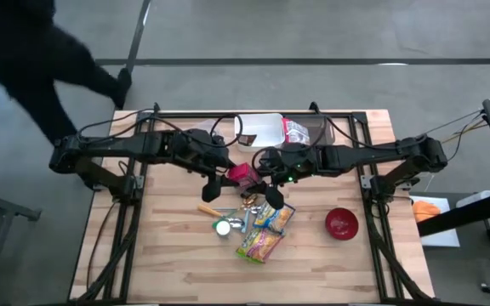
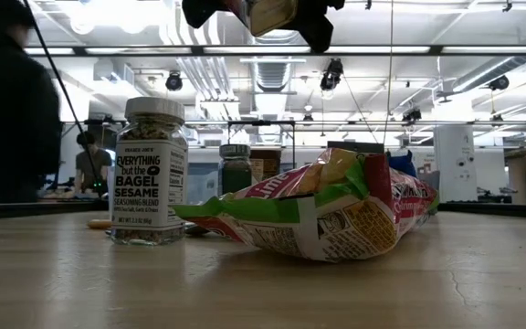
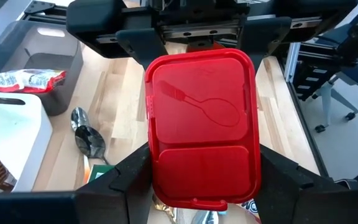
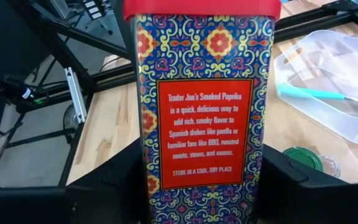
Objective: Pick & Place Food Item
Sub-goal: Put the red seasoning can into the white bin
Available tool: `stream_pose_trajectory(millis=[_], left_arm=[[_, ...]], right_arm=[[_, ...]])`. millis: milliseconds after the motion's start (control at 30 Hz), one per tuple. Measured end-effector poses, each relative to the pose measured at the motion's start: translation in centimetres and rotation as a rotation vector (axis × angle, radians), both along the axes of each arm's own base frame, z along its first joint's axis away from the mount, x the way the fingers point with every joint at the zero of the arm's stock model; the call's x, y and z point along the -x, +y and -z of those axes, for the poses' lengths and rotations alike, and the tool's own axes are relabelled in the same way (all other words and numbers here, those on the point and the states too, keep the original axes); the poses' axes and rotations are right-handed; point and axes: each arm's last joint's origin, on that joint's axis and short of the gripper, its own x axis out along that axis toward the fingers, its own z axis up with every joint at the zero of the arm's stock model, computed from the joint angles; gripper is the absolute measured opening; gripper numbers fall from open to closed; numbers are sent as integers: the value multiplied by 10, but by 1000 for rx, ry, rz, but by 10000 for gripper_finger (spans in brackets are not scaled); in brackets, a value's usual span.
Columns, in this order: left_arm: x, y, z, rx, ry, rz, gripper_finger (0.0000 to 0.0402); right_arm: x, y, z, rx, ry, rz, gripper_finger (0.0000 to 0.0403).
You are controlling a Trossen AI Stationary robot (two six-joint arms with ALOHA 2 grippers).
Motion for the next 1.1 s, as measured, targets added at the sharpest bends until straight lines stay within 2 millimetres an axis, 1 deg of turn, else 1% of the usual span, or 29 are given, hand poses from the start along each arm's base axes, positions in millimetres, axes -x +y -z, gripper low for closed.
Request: stream_pose_trajectory(millis=[133, 167, 200, 267, 367, 433, 467, 567, 667, 800, 900, 1100], left_arm=[[0, 0, 0, 6, 1, -5, 206], [0, 0, 0, 12, 1, -6, 214], [1, 0, -1, 21, 4, -9, 232], [2, 0, -4, 51, 16, -18, 284], [6, 0, -14, 71, 23, -27, 352], [8, 2, -17, 72, 53, -32, 380], [8, 2, -20, 73, 62, -33, 388], [10, 4, -23, 61, 73, -32, 391], [7, 5, -21, 59, 85, -35, 377], [-2, 8, -14, 61, 111, -42, 354], [-13, 10, -8, 58, 136, -44, 342], [-32, 15, -8, 81, 144, 17, 338]], right_arm=[[0, 0, 0, -5, 1, -1, 203], [0, 0, 0, -11, 2, -5, 203], [0, 0, 0, -18, 3, -3, 203], [2, 0, 3, -21, 38, 2, 203], [4, 0, 8, -27, 89, 7, 203], [5, 0, 10, -26, 109, 8, 203], [5, 0, 10, -27, 109, 8, 203], [5, 0, 10, -27, 109, 6, 203], [4, 0, 9, -28, 108, 4, 203], [4, 0, 9, -29, 107, 3, 203], [4, 1, 9, -44, 103, -12, 203], [4, 4, 8, -63, 103, -20, 203]])
